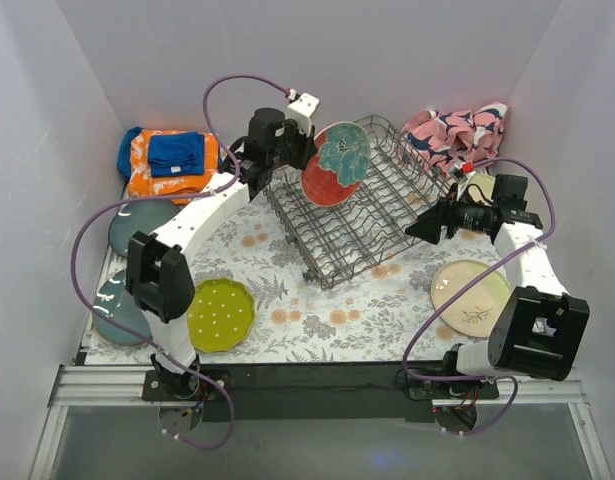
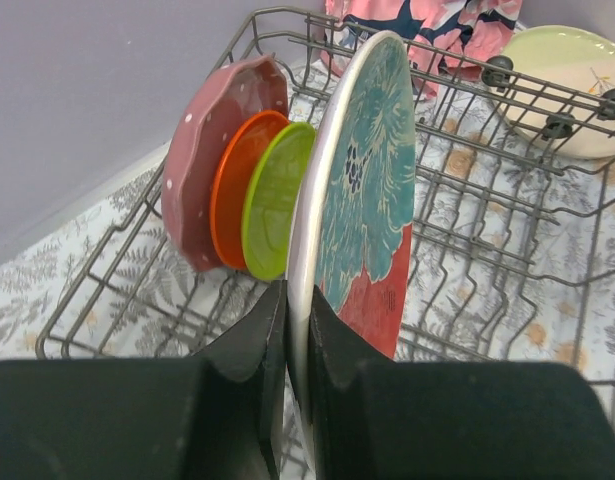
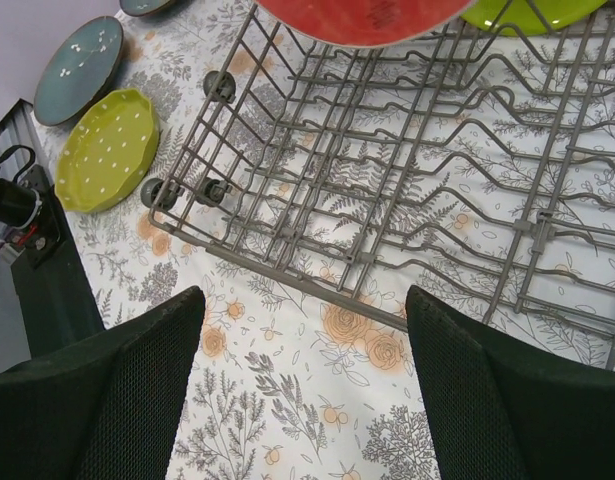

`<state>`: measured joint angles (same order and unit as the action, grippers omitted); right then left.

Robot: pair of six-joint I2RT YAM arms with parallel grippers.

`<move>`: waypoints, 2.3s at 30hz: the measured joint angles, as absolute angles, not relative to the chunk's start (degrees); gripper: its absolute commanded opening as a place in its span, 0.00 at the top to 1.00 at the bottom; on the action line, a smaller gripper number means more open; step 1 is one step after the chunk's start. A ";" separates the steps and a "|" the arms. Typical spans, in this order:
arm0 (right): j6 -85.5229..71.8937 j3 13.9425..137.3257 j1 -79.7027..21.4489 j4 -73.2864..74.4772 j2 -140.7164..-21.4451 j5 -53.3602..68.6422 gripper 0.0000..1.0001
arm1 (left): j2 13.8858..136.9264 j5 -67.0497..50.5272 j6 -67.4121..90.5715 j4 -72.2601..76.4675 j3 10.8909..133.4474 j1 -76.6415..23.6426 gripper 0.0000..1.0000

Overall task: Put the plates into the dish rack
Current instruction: Insert the plate into the dish rack

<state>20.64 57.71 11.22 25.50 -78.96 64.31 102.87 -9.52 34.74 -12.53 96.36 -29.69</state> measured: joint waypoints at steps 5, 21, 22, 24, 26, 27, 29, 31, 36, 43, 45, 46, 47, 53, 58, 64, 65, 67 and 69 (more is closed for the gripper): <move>20.51 57.47 11.68 23.90 -77.69 64.71 0.14 | 111.13 -9.58 31.70 -11.03 102.41 -29.74 1.00; 19.42 56.34 12.21 21.93 -77.19 64.73 0.14 | 116.84 -8.75 26.24 -5.78 105.45 -29.74 1.00; 19.42 56.34 12.23 21.85 -77.19 64.73 0.14 | 116.84 -8.71 25.82 -5.23 105.54 -29.74 1.00; 19.40 56.34 12.27 21.76 -77.19 64.71 0.14 | 116.90 -8.60 25.10 -4.58 105.89 -29.74 1.00; 19.38 56.34 12.27 21.69 -77.19 64.71 0.14 | 116.92 -8.34 24.18 -3.77 106.04 -29.74 1.00; 19.40 56.34 12.27 21.61 -77.19 64.71 0.14 | 116.95 -8.14 23.64 -3.38 106.04 -29.74 1.00; 19.38 56.34 12.27 21.61 -77.19 64.71 0.14 | 117.19 -7.68 22.74 -2.52 106.17 -29.74 1.00; 19.38 56.34 12.27 21.47 -77.19 64.73 0.14 | 117.95 -7.42 22.02 -1.87 106.91 -29.74 1.00; 19.29 56.34 12.32 21.19 -77.19 64.73 0.14 | 120.90 -7.55 20.88 -0.05 108.05 -30.04 1.00; 19.22 56.34 12.60 20.99 -77.25 64.77 0.14 | 123.37 -6.13 17.61 -0.01 108.05 -32.03 1.00; 19.22 56.34 12.67 20.97 -77.25 64.79 0.14 | 123.57 -5.56 16.60 -0.05 108.05 -32.53 1.00; 19.22 56.34 12.69 20.97 -77.25 64.79 0.14 | 123.57 -5.30 16.16 -0.08 108.03 -32.82 1.00; 19.22 56.34 12.69 20.97 -77.25 64.82 0.14 | 123.57 -5.23 15.79 -0.03 108.03 -33.08 1.00; 19.22 56.34 12.73 20.95 -77.25 64.90 0.14 | 123.57 -5.17 14.83 1.28 107.18 -33.50 1.00; 19.22 56.34 12.75 20.93 -77.25 64.90 0.14 | 123.57 -5.32 14.57 1.96 106.19 -33.50 0.89; 19.20 56.34 12.80 20.91 -77.25 64.95 0.14 | 123.57 -4.93 15.42 6.15 105.78 -33.56 0.69; 19.20 56.34 12.80 20.91 -77.25 64.95 0.14 | 123.55 -5.04 15.73 7.11 105.82 -33.56 0.68; 19.20 56.34 12.80 20.91 -77.25 65.06 0.14 | 123.55 -4.89 16.08 8.05 105.80 -33.67 0.67; 19.16 56.34 12.80 20.91 -77.25 65.12 0.14 | 123.55 -4.78 16.38 8.29 105.80 -33.87 0.65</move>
